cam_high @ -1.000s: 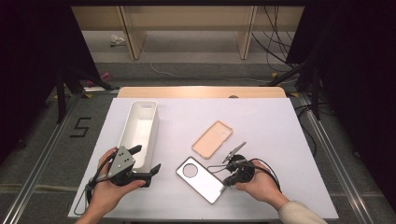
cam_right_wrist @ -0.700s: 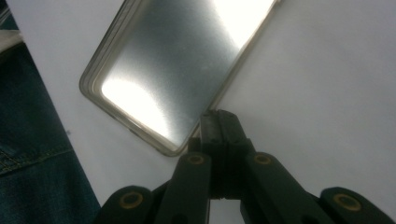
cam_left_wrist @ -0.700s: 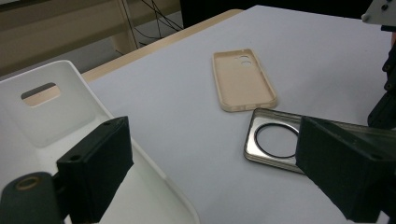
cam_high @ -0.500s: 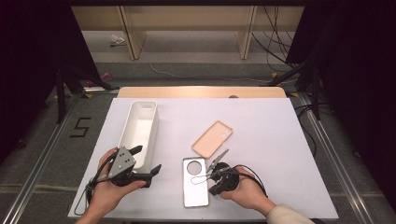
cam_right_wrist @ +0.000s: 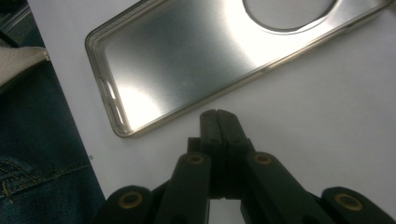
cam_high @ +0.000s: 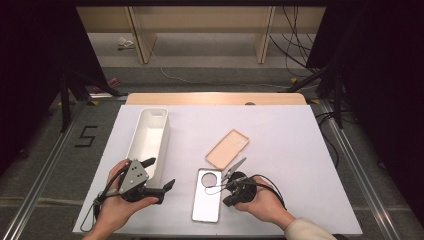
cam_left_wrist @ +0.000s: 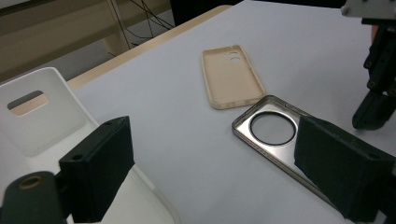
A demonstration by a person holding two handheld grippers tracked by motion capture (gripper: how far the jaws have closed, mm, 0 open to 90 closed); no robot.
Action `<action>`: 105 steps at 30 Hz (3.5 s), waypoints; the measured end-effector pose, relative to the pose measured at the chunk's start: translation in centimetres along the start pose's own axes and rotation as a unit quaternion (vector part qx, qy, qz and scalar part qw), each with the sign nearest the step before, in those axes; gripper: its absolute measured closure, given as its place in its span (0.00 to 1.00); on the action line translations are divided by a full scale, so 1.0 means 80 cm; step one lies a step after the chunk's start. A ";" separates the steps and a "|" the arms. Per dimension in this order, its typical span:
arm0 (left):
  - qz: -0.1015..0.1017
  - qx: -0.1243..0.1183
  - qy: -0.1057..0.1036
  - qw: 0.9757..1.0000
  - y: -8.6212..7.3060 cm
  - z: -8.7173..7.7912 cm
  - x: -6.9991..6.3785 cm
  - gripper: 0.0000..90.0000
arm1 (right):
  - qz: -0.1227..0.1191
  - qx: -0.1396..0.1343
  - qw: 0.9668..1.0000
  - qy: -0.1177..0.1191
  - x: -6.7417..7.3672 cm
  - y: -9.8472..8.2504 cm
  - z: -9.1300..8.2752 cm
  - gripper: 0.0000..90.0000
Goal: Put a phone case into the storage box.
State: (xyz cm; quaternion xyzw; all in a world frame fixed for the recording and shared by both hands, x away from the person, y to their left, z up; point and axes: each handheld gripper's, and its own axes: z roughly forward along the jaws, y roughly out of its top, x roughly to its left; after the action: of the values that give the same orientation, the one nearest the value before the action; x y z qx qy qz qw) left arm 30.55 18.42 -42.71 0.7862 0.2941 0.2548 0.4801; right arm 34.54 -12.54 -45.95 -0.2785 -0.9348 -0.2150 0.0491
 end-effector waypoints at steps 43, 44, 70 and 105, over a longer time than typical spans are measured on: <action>0.257 0.188 -0.202 0.926 0.033 0.078 -0.085 0.23 | 0.081 -0.233 0.964 -0.102 -0.095 -0.115 -0.121 0.23; 0.262 0.190 -0.204 0.924 0.034 0.079 -0.087 0.23 | 0.081 -0.231 0.964 -0.103 -0.095 -0.115 -0.121 0.23; 0.357 0.257 -0.242 0.865 0.028 0.105 -0.130 0.27 | 0.079 -0.229 0.965 -0.097 -0.095 -0.112 -0.117 0.23; 0.376 0.315 -0.244 0.837 0.032 0.114 -0.143 0.38 | 0.079 -0.228 0.966 -0.093 -0.095 -0.111 -0.117 0.22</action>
State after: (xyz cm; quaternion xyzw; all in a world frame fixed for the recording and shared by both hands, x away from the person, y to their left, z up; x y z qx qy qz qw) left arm 29.36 3.86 -45.48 0.9817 -0.0859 0.1094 0.1299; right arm 35.82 -27.04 -42.45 -0.3743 -0.8362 -0.3914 -0.0858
